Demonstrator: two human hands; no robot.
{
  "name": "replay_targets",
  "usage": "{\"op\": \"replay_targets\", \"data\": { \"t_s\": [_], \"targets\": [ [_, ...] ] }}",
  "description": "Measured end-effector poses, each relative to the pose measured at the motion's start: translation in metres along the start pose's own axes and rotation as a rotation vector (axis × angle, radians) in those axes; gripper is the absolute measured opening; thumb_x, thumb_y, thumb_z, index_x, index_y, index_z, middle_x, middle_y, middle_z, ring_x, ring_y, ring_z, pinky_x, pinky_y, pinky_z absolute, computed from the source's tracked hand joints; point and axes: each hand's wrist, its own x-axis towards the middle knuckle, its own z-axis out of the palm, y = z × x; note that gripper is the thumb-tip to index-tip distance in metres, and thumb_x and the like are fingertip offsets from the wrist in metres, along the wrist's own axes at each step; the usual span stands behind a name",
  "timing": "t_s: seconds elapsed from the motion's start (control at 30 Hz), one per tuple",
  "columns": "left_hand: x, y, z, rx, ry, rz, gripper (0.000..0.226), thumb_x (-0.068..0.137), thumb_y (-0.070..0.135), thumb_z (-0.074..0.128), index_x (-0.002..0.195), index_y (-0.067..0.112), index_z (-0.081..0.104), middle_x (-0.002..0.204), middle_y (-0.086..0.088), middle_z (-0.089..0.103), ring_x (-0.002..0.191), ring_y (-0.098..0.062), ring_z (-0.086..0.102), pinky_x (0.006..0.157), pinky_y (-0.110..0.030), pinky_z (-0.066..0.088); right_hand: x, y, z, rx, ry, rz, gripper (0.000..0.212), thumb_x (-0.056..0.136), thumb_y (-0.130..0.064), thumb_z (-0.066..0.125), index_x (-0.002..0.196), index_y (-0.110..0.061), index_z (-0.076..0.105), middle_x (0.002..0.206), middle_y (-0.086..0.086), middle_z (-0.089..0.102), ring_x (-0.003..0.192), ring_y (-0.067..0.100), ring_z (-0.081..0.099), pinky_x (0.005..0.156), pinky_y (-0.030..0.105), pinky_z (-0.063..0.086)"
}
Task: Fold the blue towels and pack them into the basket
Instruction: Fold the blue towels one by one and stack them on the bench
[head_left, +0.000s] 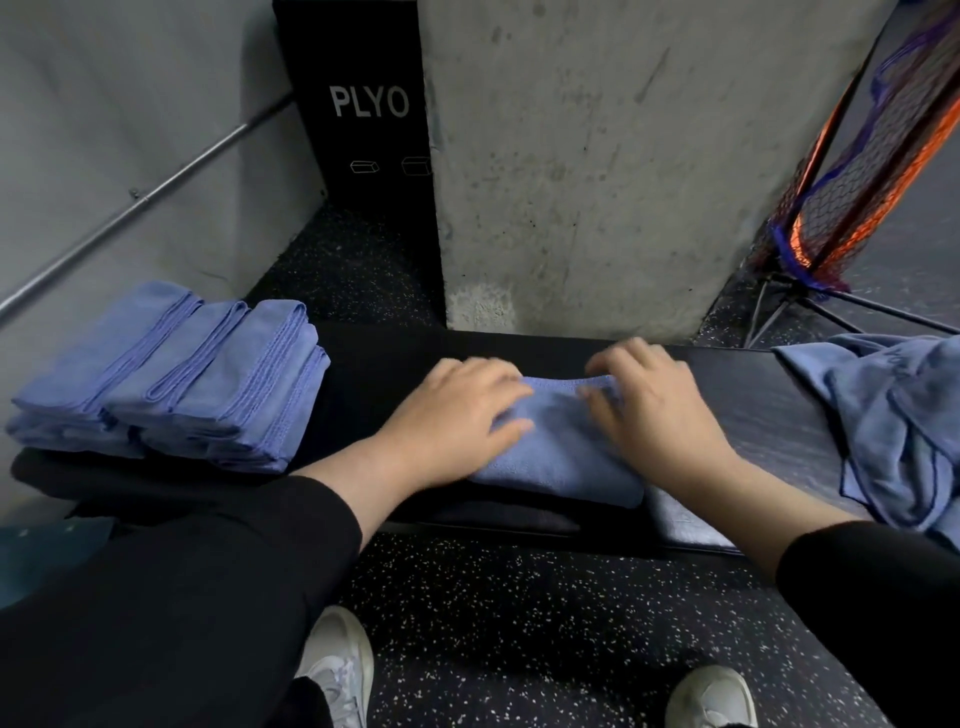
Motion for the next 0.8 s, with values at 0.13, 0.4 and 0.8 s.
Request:
{"op": "replay_targets", "data": {
  "t_s": [0.13, 0.4, 0.8],
  "targets": [
    [-0.013, 0.001, 0.020, 0.076, -0.322, -0.102, 0.065, 0.103, 0.060, 0.026, 0.161, 0.031, 0.017, 0.169, 0.009, 0.000, 0.154, -0.005, -0.008, 0.126, -0.047, 0.000, -0.034, -0.010, 0.014, 0.028, -0.405, -0.065, 0.063, 0.099, -0.062, 0.024, 0.149, -0.029, 0.043, 0.159, -0.009, 0.035, 0.148, 0.015, 0.031, 0.118, 0.047, 0.027],
    [-0.012, 0.000, 0.022, 0.017, -0.418, -0.175, 0.071, 0.101, 0.064, 0.019, 0.161, 0.034, -0.005, 0.165, 0.016, -0.021, 0.150, -0.004, -0.023, 0.125, -0.052, -0.004, -0.043, 0.012, 0.008, 0.044, -0.602, 0.013, 0.101, 0.075, -0.086, -0.018, 0.160, -0.035, 0.004, 0.164, -0.024, -0.009, 0.150, -0.004, -0.013, 0.125, 0.044, 0.000],
    [-0.040, 0.007, 0.009, 0.091, -0.202, 0.025, 0.078, 0.087, 0.077, 0.040, 0.147, 0.029, 0.045, 0.157, 0.010, 0.035, 0.147, -0.008, 0.025, 0.124, -0.044, 0.013, -0.065, 0.016, -0.003, 0.089, -0.289, -0.113, 0.037, 0.091, -0.053, 0.045, 0.115, -0.029, 0.062, 0.125, -0.020, 0.058, 0.115, 0.008, 0.055, 0.089, 0.035, 0.042]
  ]
}}
